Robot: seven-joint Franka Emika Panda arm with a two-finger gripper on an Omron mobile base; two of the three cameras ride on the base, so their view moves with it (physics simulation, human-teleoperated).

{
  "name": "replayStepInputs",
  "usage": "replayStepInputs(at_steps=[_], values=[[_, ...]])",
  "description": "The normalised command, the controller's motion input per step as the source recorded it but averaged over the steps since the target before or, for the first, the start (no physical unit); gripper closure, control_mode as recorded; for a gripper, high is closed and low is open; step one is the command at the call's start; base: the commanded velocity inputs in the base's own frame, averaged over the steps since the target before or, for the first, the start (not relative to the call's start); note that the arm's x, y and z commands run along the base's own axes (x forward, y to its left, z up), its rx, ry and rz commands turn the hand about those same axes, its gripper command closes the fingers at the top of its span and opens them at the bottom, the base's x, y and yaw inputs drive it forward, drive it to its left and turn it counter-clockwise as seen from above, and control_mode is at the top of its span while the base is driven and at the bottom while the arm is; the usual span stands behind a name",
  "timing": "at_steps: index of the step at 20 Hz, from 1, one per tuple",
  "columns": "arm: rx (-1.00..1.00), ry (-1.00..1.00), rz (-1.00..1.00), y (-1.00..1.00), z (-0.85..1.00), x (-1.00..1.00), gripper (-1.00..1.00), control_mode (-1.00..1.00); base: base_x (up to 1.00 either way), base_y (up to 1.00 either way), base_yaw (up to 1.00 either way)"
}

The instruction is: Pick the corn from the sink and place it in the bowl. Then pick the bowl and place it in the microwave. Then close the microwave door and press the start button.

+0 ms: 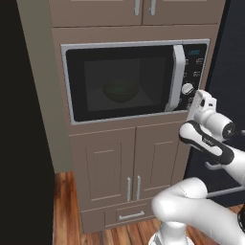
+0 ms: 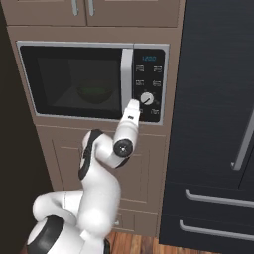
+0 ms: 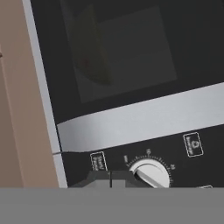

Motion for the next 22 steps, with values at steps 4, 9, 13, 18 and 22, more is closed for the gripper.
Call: replayStepInputs(at_steps=[4, 9, 13, 18, 22], values=[[0.00, 0.00, 0.00, 0.00, 0.00, 0.31, 1.00, -1.00, 0.00, 0.00, 0.00], [0.00, 0.00, 0.00, 0.00, 0.00, 0.26, 1.00, -1.00, 0.00, 0.00, 0.00], [0.00, 0.00, 0.00, 0.00, -0.01, 0.25, 1.00, -1.00, 0.00, 0.00, 0.00], [0.00, 0.00, 0.00, -0.03, -0.07, 0.25, 1.00, -1.00, 0.00, 0.00, 0.00], [0.00, 0.00, 0.00, -0.09, -0.14, 0.20, 1.00, -1.00, 0.00, 0.00, 0.00]])
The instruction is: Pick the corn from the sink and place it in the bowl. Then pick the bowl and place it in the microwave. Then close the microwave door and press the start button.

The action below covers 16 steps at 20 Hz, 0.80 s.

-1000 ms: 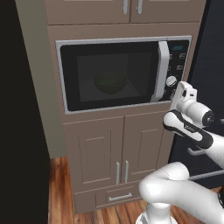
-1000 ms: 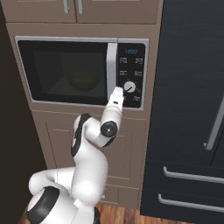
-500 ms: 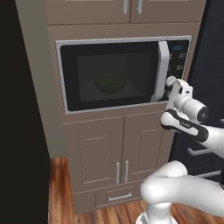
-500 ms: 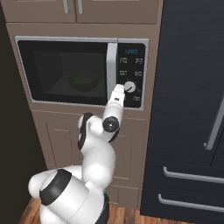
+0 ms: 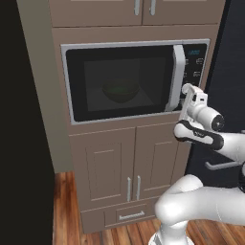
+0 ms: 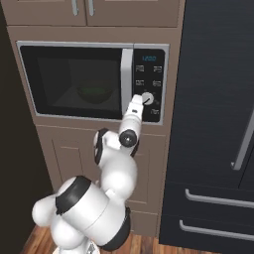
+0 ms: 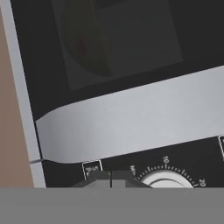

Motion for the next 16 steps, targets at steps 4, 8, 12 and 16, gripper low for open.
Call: replayStepInputs(at_steps=[4, 8, 12, 16], values=[[0.00, 0.00, 0.01, -0.17, -0.24, 0.10, 1.00, -1.00, 0.00, 0.00, 0.00], [0.00, 0.00, 0.00, -0.08, -0.19, 0.24, 1.00, -1.00, 0.00, 0.00, 0.00], [0.00, 0.00, 0.00, 0.00, -0.02, 0.54, 1.00, -1.00, 0.00, 0.00, 0.00], [0.00, 0.00, 0.00, 0.00, -0.13, 0.53, 1.00, -1.00, 0.00, 0.00, 0.00]])
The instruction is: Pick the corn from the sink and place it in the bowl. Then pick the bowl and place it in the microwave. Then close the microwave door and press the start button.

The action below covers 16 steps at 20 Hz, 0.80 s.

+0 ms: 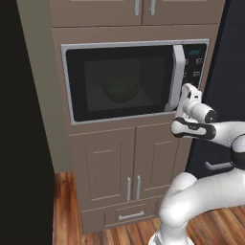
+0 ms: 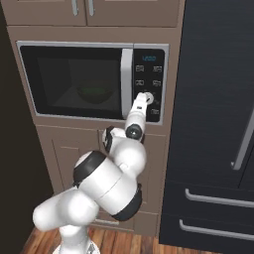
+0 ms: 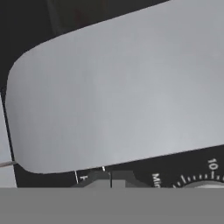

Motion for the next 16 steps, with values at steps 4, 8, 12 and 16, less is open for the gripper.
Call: replayStepInputs(at_steps=[4, 8, 12, 16], values=[[0.00, 0.00, 0.01, 0.00, -0.49, 0.31, 1.00, -1.00, 0.00, 0.00, 0.00], [0.00, -0.02, 0.01, 0.00, -0.49, 0.14, 1.00, -1.00, 0.00, 0.00, 0.00], [0.00, 0.00, 0.00, 0.00, -0.37, 0.16, 1.00, -1.00, 0.00, 0.00, 0.00], [0.00, 0.00, 0.00, 0.00, -0.19, 0.06, 1.00, -1.00, 0.00, 0.00, 0.00]])
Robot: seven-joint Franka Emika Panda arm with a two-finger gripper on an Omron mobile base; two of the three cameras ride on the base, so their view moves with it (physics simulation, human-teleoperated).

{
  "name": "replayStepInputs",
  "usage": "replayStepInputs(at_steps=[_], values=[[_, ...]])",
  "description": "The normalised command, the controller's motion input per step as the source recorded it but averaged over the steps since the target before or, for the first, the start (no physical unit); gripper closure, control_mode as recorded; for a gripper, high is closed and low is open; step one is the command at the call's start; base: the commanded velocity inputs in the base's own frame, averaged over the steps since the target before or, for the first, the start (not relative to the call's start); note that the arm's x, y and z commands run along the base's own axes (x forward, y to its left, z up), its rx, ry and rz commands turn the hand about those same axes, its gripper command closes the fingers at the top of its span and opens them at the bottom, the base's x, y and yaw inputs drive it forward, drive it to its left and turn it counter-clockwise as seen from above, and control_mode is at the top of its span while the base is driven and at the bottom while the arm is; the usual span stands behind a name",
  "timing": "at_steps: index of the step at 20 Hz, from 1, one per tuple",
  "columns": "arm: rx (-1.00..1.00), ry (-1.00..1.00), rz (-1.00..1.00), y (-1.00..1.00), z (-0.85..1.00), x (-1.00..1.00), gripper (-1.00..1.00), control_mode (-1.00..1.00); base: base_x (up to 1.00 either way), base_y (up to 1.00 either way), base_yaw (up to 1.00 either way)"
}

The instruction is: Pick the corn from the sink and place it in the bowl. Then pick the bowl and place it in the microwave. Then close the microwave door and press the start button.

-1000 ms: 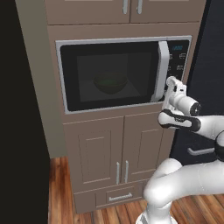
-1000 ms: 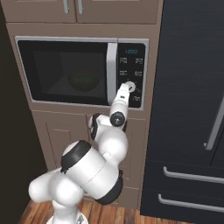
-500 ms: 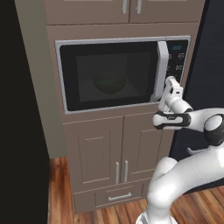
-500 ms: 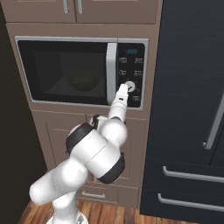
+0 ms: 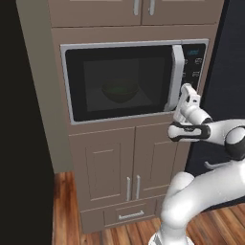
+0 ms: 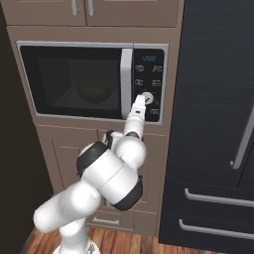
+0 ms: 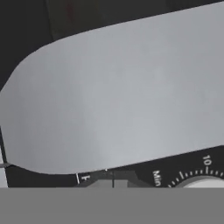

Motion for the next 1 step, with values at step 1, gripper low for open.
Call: replayStepInputs(at_steps=[1], values=[[0.00, 0.00, 0.00, -0.01, -0.09, 0.00, 1.00, -1.00, 0.00, 0.00, 0.00]])
